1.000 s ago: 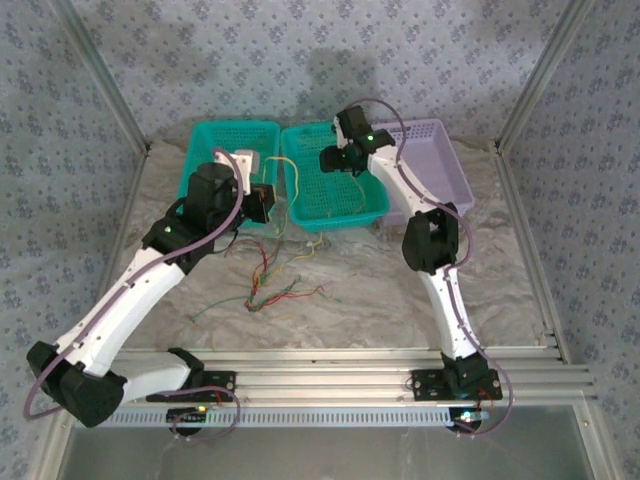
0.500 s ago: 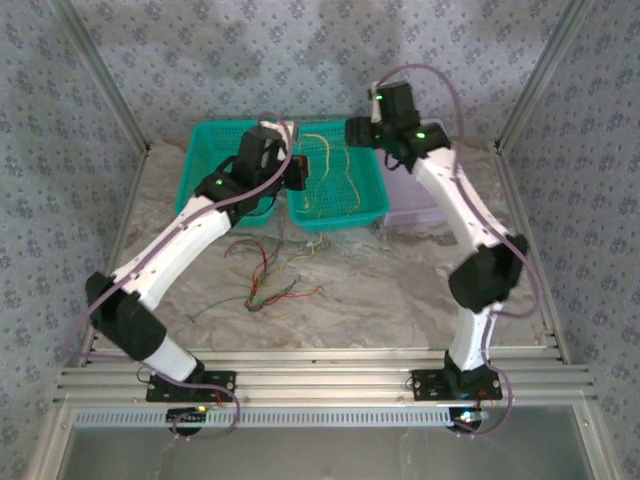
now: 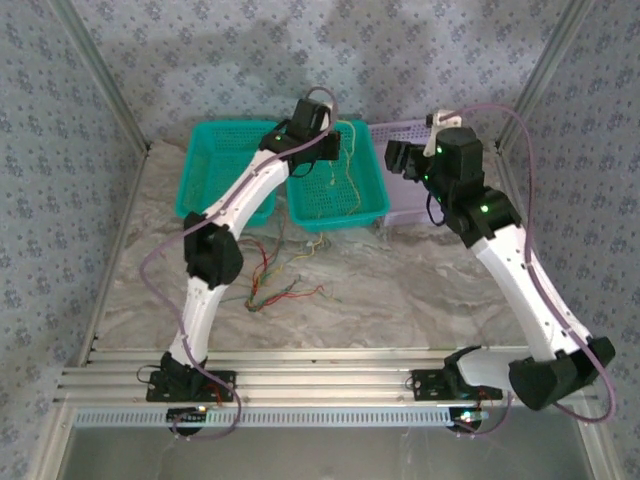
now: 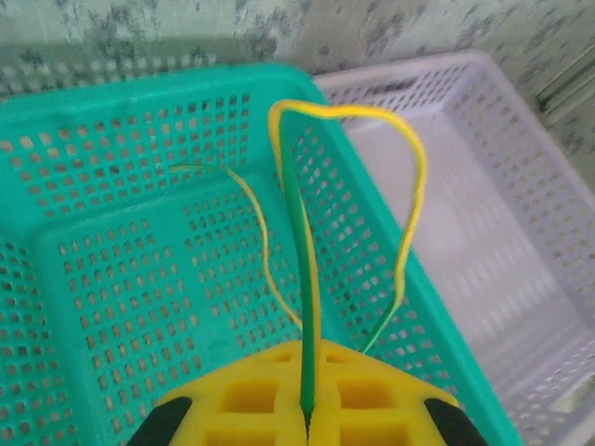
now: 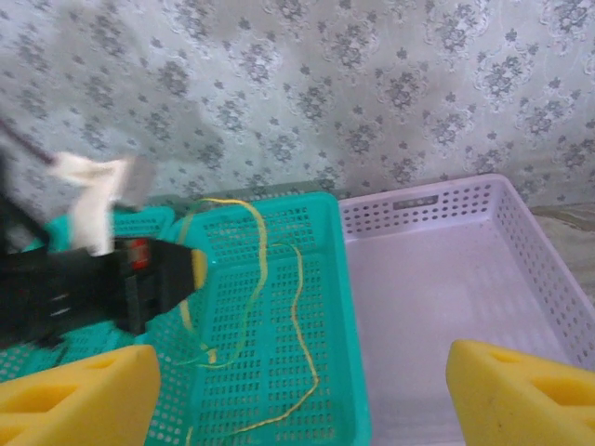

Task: Untangle the cables

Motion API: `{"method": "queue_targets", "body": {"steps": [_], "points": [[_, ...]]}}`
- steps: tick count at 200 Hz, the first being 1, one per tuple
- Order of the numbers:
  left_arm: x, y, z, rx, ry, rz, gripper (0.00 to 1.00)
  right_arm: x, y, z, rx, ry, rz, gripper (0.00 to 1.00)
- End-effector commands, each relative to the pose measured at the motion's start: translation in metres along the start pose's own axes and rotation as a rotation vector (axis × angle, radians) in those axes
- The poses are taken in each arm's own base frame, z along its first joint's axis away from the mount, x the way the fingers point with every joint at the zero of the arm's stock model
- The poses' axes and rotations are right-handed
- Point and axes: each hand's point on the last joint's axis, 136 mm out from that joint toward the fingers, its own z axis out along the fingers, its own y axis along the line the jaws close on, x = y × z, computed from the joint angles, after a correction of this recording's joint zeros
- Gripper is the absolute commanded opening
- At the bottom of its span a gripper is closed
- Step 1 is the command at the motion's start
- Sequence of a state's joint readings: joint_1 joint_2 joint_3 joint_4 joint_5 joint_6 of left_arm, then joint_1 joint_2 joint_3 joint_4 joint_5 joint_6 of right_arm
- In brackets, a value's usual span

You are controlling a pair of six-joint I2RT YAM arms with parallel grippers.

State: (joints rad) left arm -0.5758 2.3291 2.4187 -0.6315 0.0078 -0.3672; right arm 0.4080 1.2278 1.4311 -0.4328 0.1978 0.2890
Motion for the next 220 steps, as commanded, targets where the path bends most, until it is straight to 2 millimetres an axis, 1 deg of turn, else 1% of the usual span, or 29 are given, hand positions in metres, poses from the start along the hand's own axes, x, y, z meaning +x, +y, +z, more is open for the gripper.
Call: {"method": "queue_targets", "body": {"steps": [1, 10, 23, 51, 62, 83, 104, 121, 139, 141, 145, 162, 176, 183, 191, 199, 212, 220], "points": [[0.011, 0.006, 0.009, -0.037, 0.074, 0.033, 0.00, -0.001, 0.011, -0.030, -0.057, -0.048, 0.020, 0.83], [0.017, 0.008, 0.018, -0.044, 0.092, 0.033, 0.02, 0.005, 0.013, -0.038, -0.072, -0.048, 0.012, 0.83], [0.024, 0.011, 0.027, -0.049, 0.105, 0.025, 0.10, 0.013, 0.016, -0.047, -0.087, -0.041, 0.001, 0.83], [0.038, 0.013, 0.042, -0.043, 0.134, 0.020, 0.19, 0.030, 0.016, -0.057, -0.086, -0.015, -0.021, 0.83], [0.042, 0.013, 0.045, -0.039, 0.145, 0.018, 0.23, 0.036, 0.015, -0.058, -0.081, -0.008, -0.026, 0.83], [0.046, 0.010, 0.046, -0.035, 0.155, 0.025, 0.34, 0.042, 0.015, -0.059, -0.082, 0.002, -0.029, 0.83], [0.039, 0.008, 0.039, -0.033, 0.143, 0.029, 0.47, 0.045, 0.017, -0.059, -0.088, 0.011, -0.033, 0.83], [0.022, 0.004, 0.021, -0.027, 0.107, 0.032, 0.58, 0.051, 0.020, -0.055, -0.096, 0.025, -0.035, 0.83], [-0.005, -0.005, -0.009, -0.002, 0.046, 0.032, 0.69, 0.059, 0.026, -0.049, -0.122, 0.057, -0.033, 0.83], [-0.008, -0.006, -0.012, 0.002, 0.039, 0.031, 0.70, 0.070, 0.025, -0.045, -0.118, 0.083, -0.037, 0.83], [-0.014, -0.008, -0.020, 0.008, 0.026, 0.029, 0.72, 0.078, 0.027, -0.042, -0.128, 0.105, -0.037, 0.83], [-0.037, -0.012, -0.056, 0.029, -0.024, 0.008, 0.79, 0.094, 0.036, -0.035, -0.168, 0.148, -0.024, 0.83], [-0.050, -0.014, -0.082, 0.042, -0.051, -0.012, 0.83, 0.106, 0.043, -0.031, -0.200, 0.174, -0.007, 0.84], [-0.053, -0.014, -0.094, 0.041, -0.058, -0.020, 0.86, 0.115, 0.049, -0.028, -0.225, 0.194, -0.001, 0.84], [-0.058, -0.014, -0.109, 0.043, -0.074, -0.030, 0.95, 0.124, 0.055, -0.024, -0.250, 0.218, 0.001, 0.84], [-0.059, -0.016, -0.122, 0.051, -0.083, -0.035, 0.99, 0.135, 0.059, -0.020, -0.260, 0.245, -0.003, 0.84], [-0.059, -0.016, -0.142, 0.053, -0.095, -0.054, 1.00, 0.151, 0.067, -0.012, -0.274, 0.281, -0.009, 0.84], [-0.056, -0.013, -0.151, 0.042, -0.100, -0.066, 1.00, 0.160, 0.073, -0.008, -0.288, 0.301, -0.009, 0.84]]}}
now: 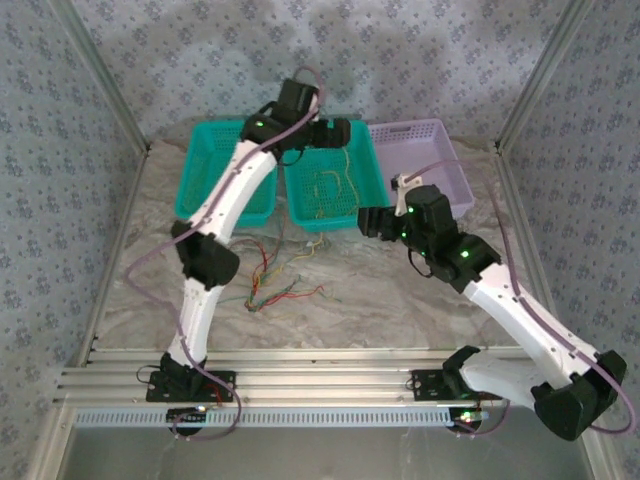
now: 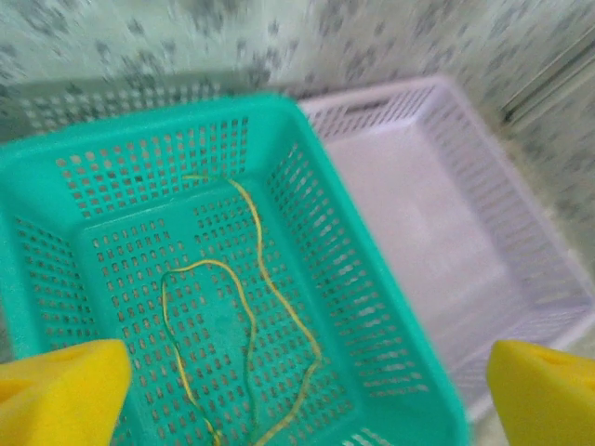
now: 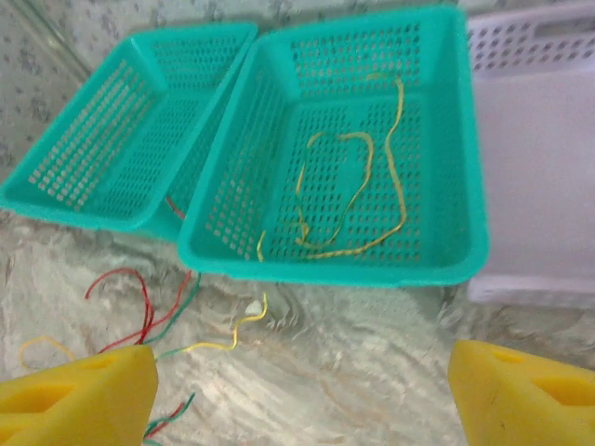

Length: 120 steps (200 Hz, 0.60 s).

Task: Untangle the cables

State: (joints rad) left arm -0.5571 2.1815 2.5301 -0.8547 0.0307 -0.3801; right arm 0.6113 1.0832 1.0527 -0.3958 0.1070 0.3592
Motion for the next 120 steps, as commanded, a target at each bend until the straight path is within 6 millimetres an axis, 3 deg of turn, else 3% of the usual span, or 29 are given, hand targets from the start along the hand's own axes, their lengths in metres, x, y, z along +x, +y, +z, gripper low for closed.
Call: {"method": "queue_targets", "body": {"steps": [1, 28, 48, 92, 120], "points": [[-0.015, -0.005, -0.054, 0.019, -0.067, -0.043, 1.00, 0.015, 0.024, 0.018, -0.089, 0.038, 0.024, 0.84], [0.004, 0.013, -0.084, -0.061, -0.064, -0.077, 1.00, 0.038, 0.042, 0.044, -0.123, 0.096, 0.017, 0.84], [0.029, 0.029, -0.102, -0.114, -0.045, -0.106, 1.00, 0.054, 0.058, 0.061, -0.154, 0.144, 0.012, 0.84], [0.110, 0.073, -0.140, -0.217, 0.019, -0.145, 1.00, 0.094, 0.096, 0.095, -0.229, 0.244, -0.022, 0.83], [0.164, 0.098, -0.153, -0.262, 0.084, -0.195, 1.00, 0.115, 0.117, 0.114, -0.284, 0.294, 0.003, 0.83]]}}
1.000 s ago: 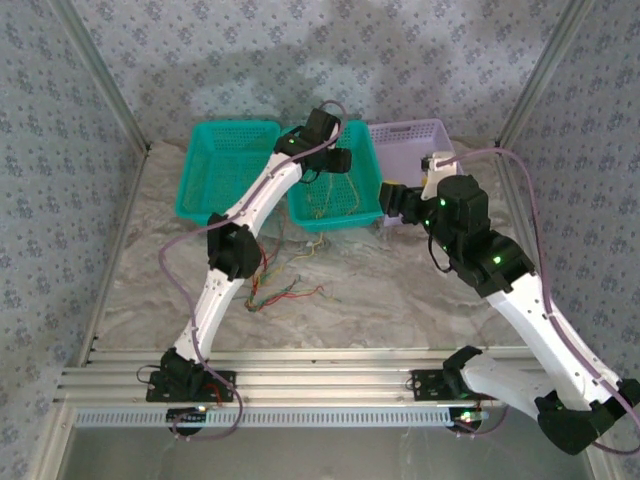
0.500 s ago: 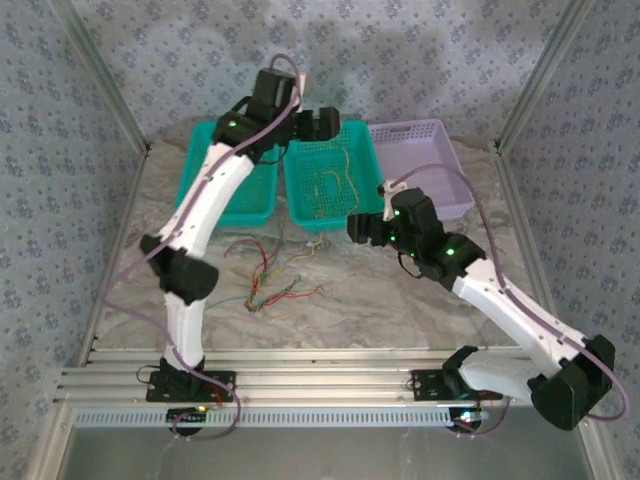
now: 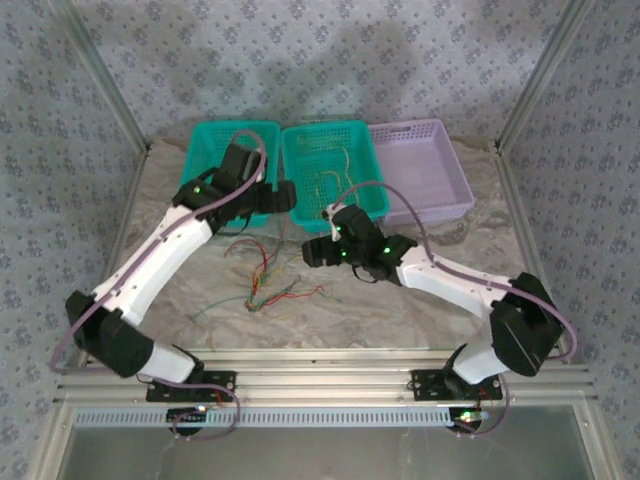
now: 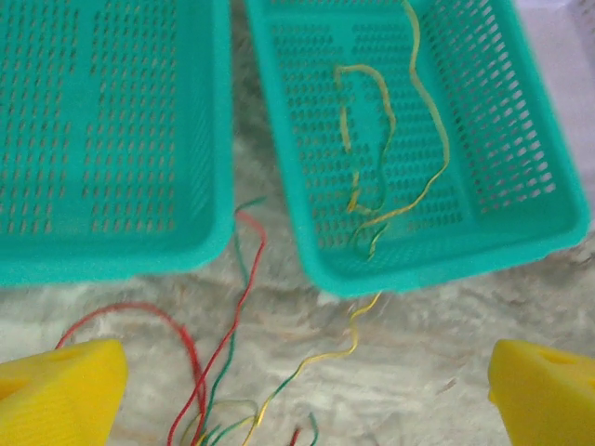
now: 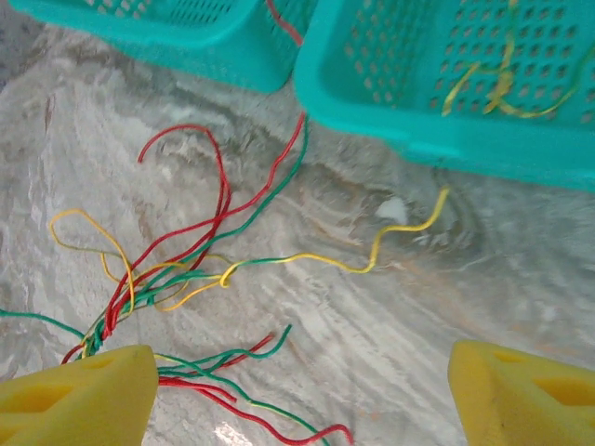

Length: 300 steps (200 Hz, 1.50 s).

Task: Untangle the cables

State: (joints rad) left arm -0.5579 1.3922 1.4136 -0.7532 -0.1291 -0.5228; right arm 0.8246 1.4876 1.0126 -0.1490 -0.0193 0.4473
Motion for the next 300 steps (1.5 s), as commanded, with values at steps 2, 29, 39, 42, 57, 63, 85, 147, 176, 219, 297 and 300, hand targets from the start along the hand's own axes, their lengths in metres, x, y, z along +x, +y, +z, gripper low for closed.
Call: {"method": "queue_targets", "body": {"steps": [2, 29, 39, 42, 57, 63, 85, 147, 176, 219, 297, 300], "points": [[0.018, 0.022, -0.019, -0.017, -0.035, -0.074, 1.00, -0.004, 0.024, 0.019, -0.090, -0.001, 0.037, 0.83], [0.058, 0.045, -0.006, -0.054, 0.042, -0.118, 1.00, 0.006, 0.029, 0.042, -0.103, 0.042, 0.062, 0.82], [0.068, 0.051, -0.003, -0.051, 0.064, -0.141, 1.00, 0.009, 0.031, 0.050, -0.101, 0.057, 0.073, 0.82], [0.071, 0.052, -0.002, -0.052, 0.071, -0.146, 1.00, 0.010, 0.031, 0.052, -0.102, 0.060, 0.077, 0.82], [0.082, 0.062, 0.001, -0.059, 0.089, -0.176, 1.00, 0.016, 0.030, 0.064, -0.095, 0.088, 0.095, 0.82], [0.085, 0.067, 0.003, -0.061, 0.095, -0.191, 1.00, 0.019, 0.028, 0.068, -0.088, 0.093, 0.105, 0.82], [0.097, 0.081, 0.008, -0.050, 0.117, -0.267, 1.00, 0.019, 0.027, 0.079, -0.098, 0.089, 0.140, 0.81], [0.124, 0.098, 0.036, -0.017, 0.205, -0.407, 1.00, 0.026, 0.023, 0.103, -0.065, 0.127, 0.213, 0.80], [0.130, 0.106, 0.044, -0.036, 0.223, -0.439, 0.99, 0.037, 0.015, 0.110, -0.011, 0.146, 0.220, 0.79], [0.147, 0.113, 0.058, -0.065, 0.282, -0.466, 0.97, 0.036, 0.008, 0.109, 0.015, 0.136, 0.244, 0.78], [0.157, 0.124, 0.077, -0.116, 0.300, -0.484, 0.86, 0.032, 0.025, 0.131, -0.012, 0.134, 0.260, 0.71], [0.157, 0.123, 0.078, -0.115, 0.303, -0.485, 0.85, 0.032, 0.024, 0.132, -0.007, 0.133, 0.261, 0.71]]}}
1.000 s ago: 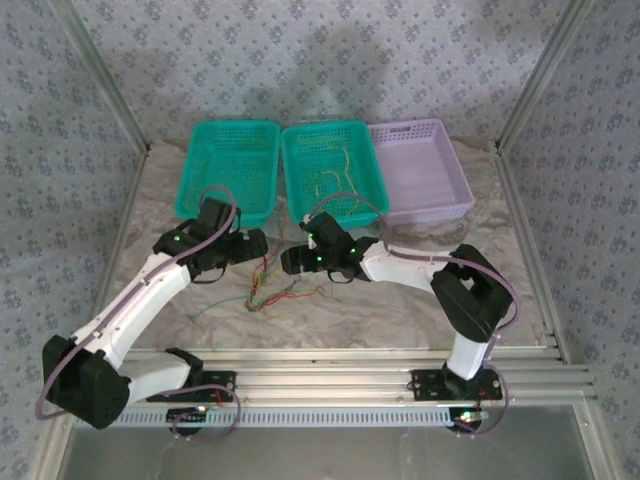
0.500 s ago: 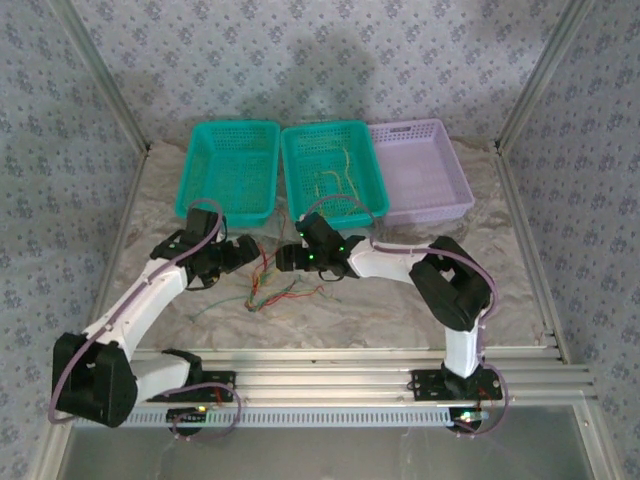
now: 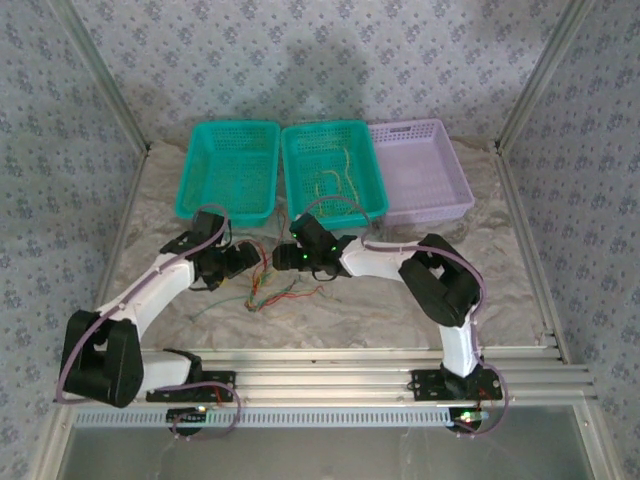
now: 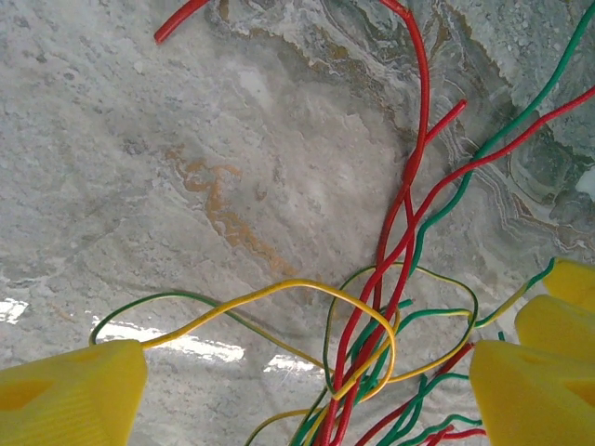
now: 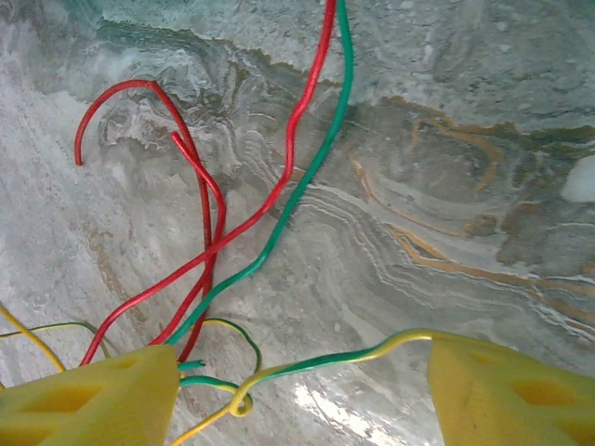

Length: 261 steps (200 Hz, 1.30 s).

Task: Untangle the cables

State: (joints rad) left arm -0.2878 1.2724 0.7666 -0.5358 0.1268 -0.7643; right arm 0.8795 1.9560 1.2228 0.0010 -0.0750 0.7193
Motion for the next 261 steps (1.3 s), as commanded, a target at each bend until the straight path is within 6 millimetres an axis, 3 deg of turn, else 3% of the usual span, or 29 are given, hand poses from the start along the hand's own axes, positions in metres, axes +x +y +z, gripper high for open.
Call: {"method": "queue_targets", "body": {"steps": [1, 27, 67, 95, 185, 191, 204, 232, 261], "points": [[-0.003, 0.002, 0.009, -0.005, -0.005, -0.024, 0.84, -0.004, 0.004, 0.008, 0.009, -0.012, 0.024, 0.71], [-0.001, 0.003, 0.015, -0.008, 0.011, -0.024, 0.69, -0.006, -0.003, 0.010, 0.033, -0.024, 0.041, 0.65], [0.007, 0.012, 0.017, -0.026, 0.023, -0.022, 0.60, -0.006, -0.007, 0.009, 0.050, -0.033, 0.047, 0.53], [0.012, 0.016, 0.017, -0.030, 0.028, -0.020, 0.57, -0.003, -0.003, 0.012, 0.039, -0.025, 0.043, 0.47], [0.027, 0.013, 0.016, 0.005, 0.025, 0.012, 0.53, 0.006, 0.021, 0.017, -0.013, -0.061, 0.020, 0.49], [0.028, 0.013, 0.016, 0.005, 0.027, 0.013, 0.52, 0.005, 0.021, 0.017, -0.014, -0.065, 0.019, 0.47], [0.030, 0.012, 0.017, 0.006, 0.030, 0.017, 0.52, 0.005, 0.022, 0.017, -0.015, -0.068, 0.018, 0.31], [0.031, 0.013, 0.018, 0.003, 0.029, 0.020, 0.50, 0.004, 0.020, 0.014, -0.001, -0.069, 0.010, 0.07], [0.028, 0.015, 0.014, -0.009, 0.010, 0.027, 0.48, -0.002, 0.020, -0.002, 0.002, -0.100, -0.002, 0.00]]}}
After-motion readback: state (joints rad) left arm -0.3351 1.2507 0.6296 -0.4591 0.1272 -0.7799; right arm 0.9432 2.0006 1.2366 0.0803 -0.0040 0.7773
